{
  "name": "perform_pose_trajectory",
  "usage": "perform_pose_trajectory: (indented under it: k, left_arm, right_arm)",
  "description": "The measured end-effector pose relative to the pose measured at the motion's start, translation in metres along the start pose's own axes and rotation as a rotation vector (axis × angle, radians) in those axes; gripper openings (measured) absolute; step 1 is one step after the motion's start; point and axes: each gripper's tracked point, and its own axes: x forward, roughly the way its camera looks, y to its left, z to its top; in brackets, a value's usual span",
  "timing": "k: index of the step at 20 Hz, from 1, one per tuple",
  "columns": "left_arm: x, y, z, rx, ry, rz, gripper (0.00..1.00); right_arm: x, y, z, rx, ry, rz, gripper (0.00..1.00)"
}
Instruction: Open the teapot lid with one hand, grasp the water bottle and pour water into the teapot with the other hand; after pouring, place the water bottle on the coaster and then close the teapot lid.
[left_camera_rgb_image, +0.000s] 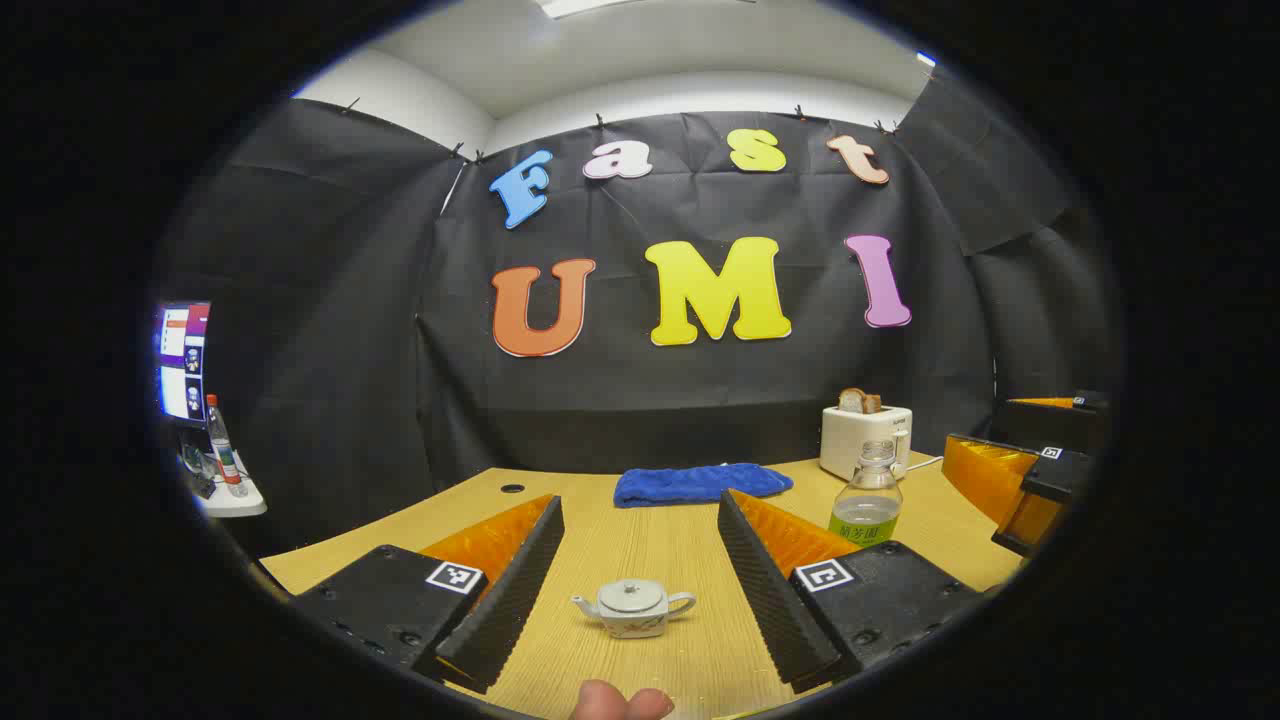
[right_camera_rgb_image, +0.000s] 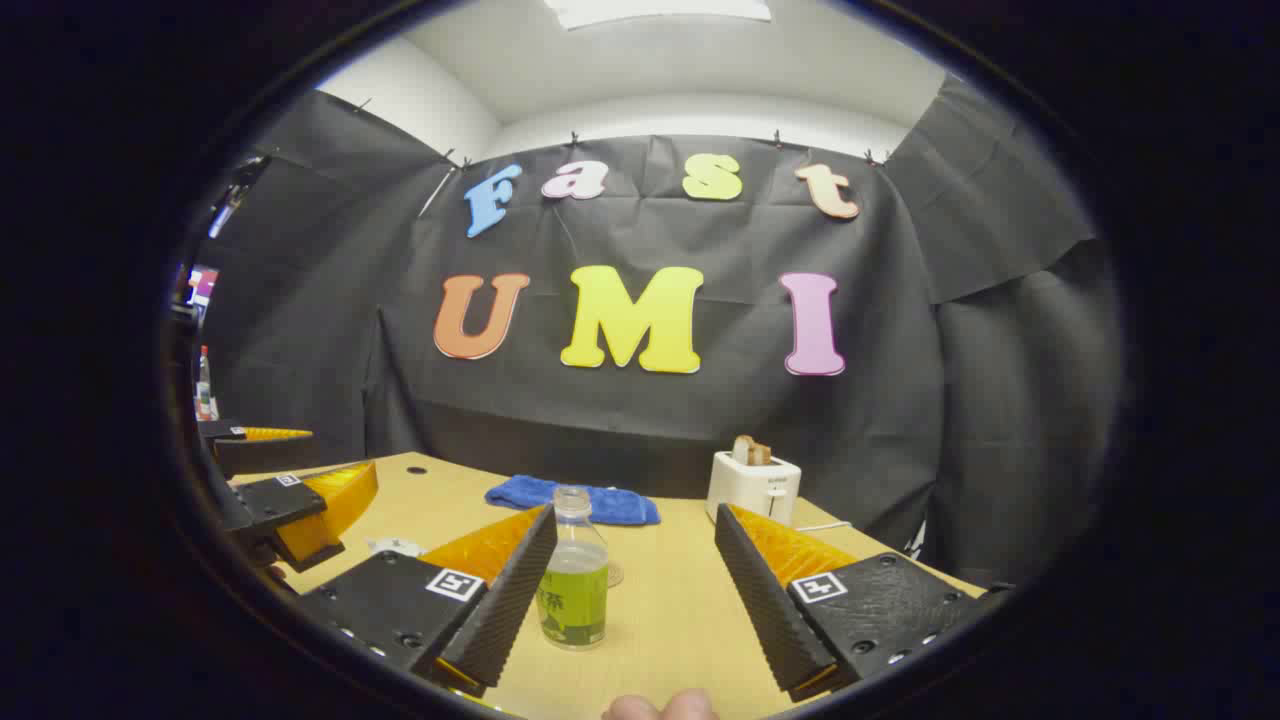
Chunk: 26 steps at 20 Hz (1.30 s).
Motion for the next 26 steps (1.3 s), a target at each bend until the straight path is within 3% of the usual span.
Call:
perform_pose_trajectory:
  k: [13, 26]
  left_arm:
    - [0.005, -0.003, -0.016, -0.008, 0.032, 0.013, 0.97]
    - [0.016, -0.002, -0.04, -0.008, 0.085, 0.031, 0.97]
  right_arm:
    - [0.005, -0.002, -0.006, -0.005, 0.006, 0.003, 0.92]
    - [0.007, -0.018, -0.019, -0.005, 0.01, -0.008, 0.95]
